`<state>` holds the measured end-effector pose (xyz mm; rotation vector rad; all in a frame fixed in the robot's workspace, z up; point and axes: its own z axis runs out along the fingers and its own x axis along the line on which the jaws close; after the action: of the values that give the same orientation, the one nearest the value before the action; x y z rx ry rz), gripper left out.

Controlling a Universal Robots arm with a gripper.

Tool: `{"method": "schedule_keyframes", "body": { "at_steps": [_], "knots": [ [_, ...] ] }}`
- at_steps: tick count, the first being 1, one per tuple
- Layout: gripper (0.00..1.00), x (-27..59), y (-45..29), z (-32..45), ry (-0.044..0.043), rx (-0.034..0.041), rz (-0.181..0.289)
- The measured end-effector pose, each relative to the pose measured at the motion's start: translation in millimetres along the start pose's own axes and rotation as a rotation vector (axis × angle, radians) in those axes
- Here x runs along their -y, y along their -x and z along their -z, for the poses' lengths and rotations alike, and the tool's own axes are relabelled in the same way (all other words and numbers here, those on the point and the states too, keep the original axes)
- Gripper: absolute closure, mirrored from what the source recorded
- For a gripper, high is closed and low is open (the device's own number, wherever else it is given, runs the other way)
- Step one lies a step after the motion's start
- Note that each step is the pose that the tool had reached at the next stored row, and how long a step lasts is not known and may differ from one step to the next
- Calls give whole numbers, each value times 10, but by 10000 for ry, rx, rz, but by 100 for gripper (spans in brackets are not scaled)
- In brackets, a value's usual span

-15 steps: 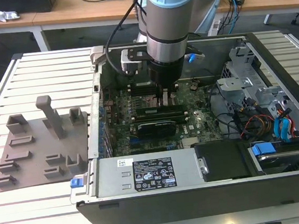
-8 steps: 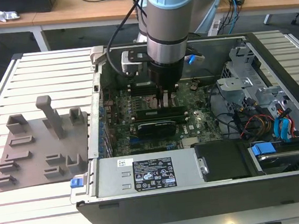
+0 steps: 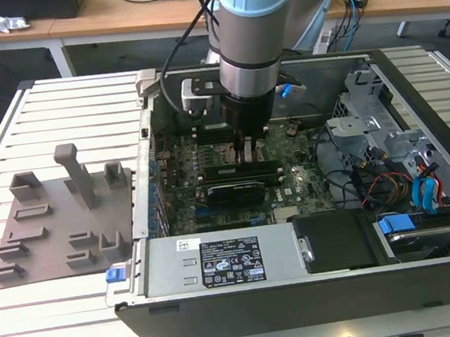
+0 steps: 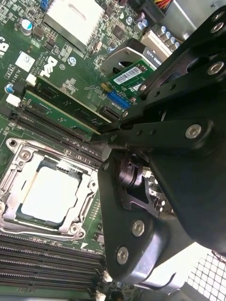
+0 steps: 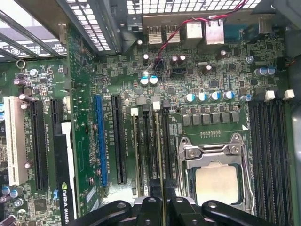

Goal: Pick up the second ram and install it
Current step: 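Insert the second ram into the second slot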

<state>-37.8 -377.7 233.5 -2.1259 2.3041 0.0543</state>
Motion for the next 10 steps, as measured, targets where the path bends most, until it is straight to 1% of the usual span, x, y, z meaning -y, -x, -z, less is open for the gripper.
{"method": "schedule_keyframes", "body": {
  "at_steps": [10],
  "knots": [
    [86, -7, 4, -60, 1, -2, -1]
  ]
}}
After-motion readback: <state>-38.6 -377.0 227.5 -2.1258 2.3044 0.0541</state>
